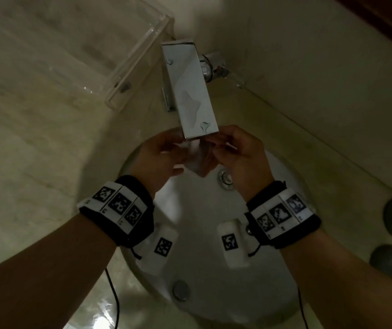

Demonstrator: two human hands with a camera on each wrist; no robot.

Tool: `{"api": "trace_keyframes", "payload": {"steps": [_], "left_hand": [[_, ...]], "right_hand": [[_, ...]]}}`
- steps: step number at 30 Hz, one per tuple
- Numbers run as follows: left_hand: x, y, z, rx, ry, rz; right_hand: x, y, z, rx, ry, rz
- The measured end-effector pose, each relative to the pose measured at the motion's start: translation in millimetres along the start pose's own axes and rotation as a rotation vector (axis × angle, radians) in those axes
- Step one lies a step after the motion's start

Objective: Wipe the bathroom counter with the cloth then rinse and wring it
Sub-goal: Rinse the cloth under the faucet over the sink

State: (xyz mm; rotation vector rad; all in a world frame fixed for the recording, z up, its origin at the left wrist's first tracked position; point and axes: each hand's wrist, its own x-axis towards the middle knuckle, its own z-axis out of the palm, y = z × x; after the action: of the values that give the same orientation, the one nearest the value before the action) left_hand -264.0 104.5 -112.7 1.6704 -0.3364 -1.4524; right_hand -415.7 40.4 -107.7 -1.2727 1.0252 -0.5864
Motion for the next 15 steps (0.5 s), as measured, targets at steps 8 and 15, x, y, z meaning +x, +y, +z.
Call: {"api": "trace_keyframes", "payload": {"steps": [8,15], "left_hand": [[-4,-2,3,-0.036,-0.094,-0.054],[-4,-3,-1,0.051,-0.104,0.103]], "right_hand": [[9,2,-13,0.446,0.108,0.254],[10,10,-14,-0.023,0.198,0.165]]}}
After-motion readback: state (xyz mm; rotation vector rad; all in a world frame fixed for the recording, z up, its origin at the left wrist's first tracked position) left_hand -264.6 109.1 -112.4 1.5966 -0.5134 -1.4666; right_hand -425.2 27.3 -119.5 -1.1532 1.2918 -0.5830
